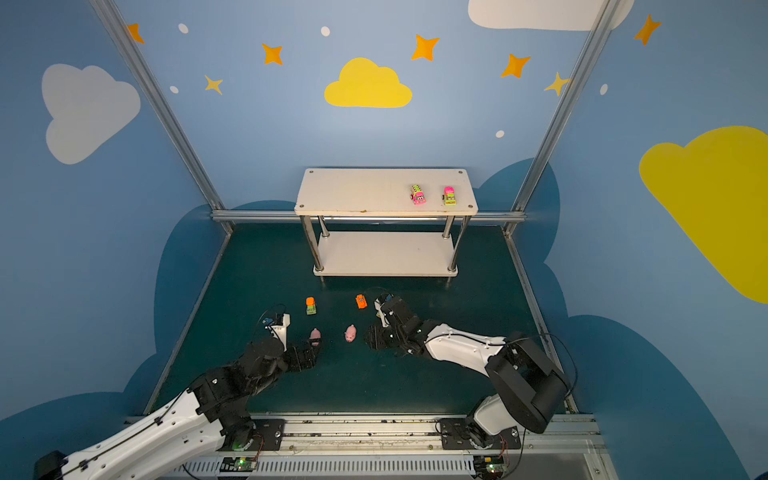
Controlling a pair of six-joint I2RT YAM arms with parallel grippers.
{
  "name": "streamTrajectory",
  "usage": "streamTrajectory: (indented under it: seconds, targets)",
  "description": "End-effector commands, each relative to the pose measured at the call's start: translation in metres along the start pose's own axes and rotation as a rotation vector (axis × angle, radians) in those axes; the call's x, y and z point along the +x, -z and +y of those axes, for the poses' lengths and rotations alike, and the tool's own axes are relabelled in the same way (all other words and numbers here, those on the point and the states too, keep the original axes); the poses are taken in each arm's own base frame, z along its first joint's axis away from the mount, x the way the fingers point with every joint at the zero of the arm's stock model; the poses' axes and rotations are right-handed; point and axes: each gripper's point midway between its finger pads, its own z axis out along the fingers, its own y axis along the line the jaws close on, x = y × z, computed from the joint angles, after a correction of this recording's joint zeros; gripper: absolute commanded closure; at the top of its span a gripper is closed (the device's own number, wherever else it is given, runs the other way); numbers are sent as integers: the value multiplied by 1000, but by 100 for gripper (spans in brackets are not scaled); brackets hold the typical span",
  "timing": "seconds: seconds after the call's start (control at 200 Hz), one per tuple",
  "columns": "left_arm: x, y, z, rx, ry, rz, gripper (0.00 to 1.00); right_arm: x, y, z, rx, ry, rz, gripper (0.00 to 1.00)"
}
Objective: Place and organize the plastic toys onto the shelf
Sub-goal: 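Lower the right gripper onto the orange-topped green truck on the table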
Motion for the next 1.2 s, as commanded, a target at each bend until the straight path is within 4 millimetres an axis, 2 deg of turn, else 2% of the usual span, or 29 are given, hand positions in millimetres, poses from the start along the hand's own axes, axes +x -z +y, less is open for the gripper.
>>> streamTrajectory:
  seconds: [0.0, 0.13, 0.235, 0.471, 0.801, 0.951, 1.197]
  targets:
    - [-2, -3, 4, -25, -9, -21, 0, -5, -12, 5, -30, -6, 3, 43]
    - [-4, -6, 3, -33, -21, -23, 0, -2, -24, -8, -1, -30, 29, 44]
    - [-5, -7, 1, -39, -34, -19, 0, -6, -22, -22, 32, -48, 21, 45]
    - [-7, -11, -1, -43, -51, -22, 0, -20, -6, -54, 128, -57, -11, 45]
    - [-12, -13, -8, -38, -76, -22, 0, -51, 24, -94, 239, -82, -91, 44]
    - [-15, -12, -10, -36, -85, -25, 0, -63, 29, -90, 227, -63, -106, 44]
    - [-17, -9, -9, -37, -88, -32, 0, -78, 21, -74, 190, -56, -107, 41]
